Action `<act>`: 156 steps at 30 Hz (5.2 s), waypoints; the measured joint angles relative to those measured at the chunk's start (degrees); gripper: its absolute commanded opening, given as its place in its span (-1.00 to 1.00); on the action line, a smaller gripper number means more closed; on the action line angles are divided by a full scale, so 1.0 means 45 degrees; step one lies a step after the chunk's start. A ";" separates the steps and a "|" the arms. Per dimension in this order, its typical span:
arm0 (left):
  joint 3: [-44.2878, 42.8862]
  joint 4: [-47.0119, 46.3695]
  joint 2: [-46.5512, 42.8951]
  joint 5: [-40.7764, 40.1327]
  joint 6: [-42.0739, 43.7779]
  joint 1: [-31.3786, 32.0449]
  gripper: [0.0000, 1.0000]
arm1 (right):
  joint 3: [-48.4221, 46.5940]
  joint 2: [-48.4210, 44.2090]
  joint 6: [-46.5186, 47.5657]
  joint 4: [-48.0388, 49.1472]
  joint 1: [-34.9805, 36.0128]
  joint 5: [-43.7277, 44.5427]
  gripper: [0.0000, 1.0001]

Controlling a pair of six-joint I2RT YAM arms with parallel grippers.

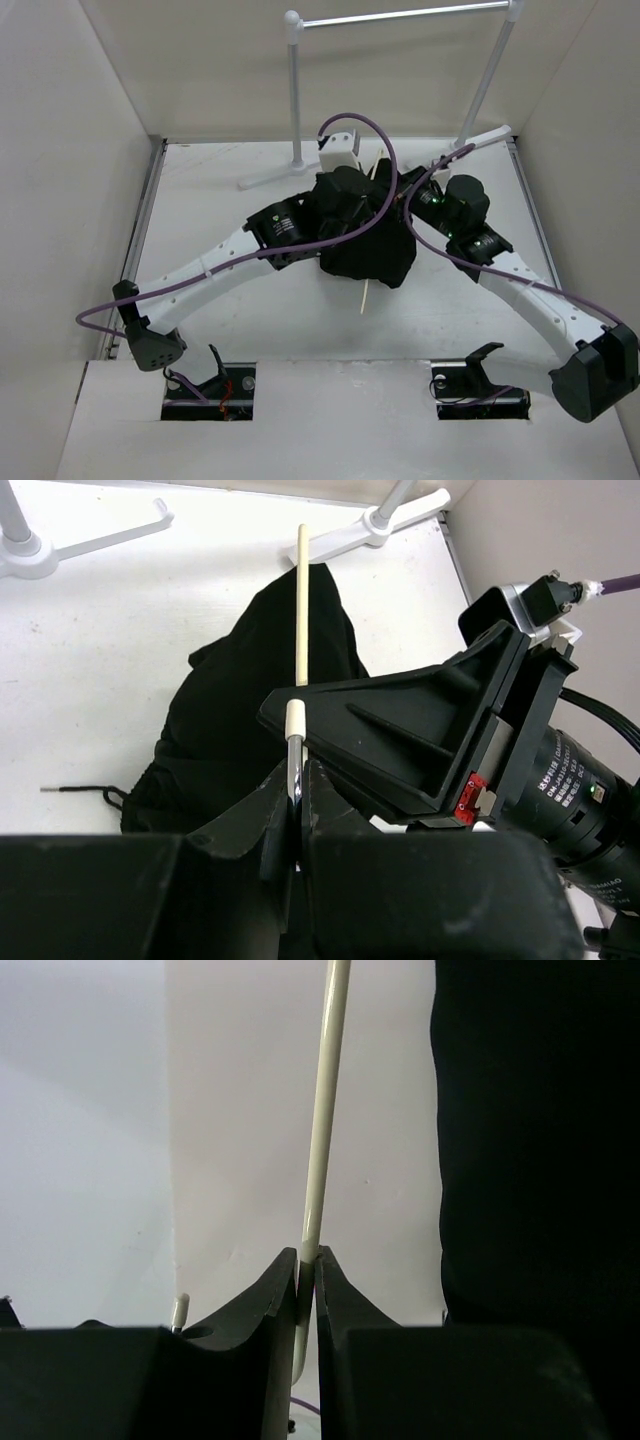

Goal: Place the trousers on the hanger
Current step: Place the hanger at the clothesline, then reset both arms

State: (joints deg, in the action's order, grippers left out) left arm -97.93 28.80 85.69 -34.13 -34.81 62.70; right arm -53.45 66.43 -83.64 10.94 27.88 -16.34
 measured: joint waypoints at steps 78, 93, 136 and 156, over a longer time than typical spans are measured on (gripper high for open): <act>0.5202 -0.0903 -0.4590 0.1035 -0.1817 -0.4240 -0.31 | -2.2930 1.6009 -0.6047 -0.4483 -0.4206 0.1787 -0.82; 0.5202 -0.0908 -0.4444 0.1486 -0.2006 -0.4459 -0.31 | -2.3139 1.6354 -0.6373 -0.4614 -0.4629 0.1899 -0.56; 0.5202 -0.0947 -0.4896 0.2419 -0.2040 -0.5795 1.00 | -1.4780 1.0176 -0.2254 -0.6479 -0.5527 0.2569 -0.52; 0.6601 0.0083 -0.3876 0.3065 -0.2035 -0.5795 1.00 | -0.4119 0.1059 0.6839 -0.8432 -0.3177 0.5892 -0.84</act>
State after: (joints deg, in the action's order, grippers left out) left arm -68.23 29.17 68.25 -20.34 -43.97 36.62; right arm -71.99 71.20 -52.86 -27.00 13.58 10.17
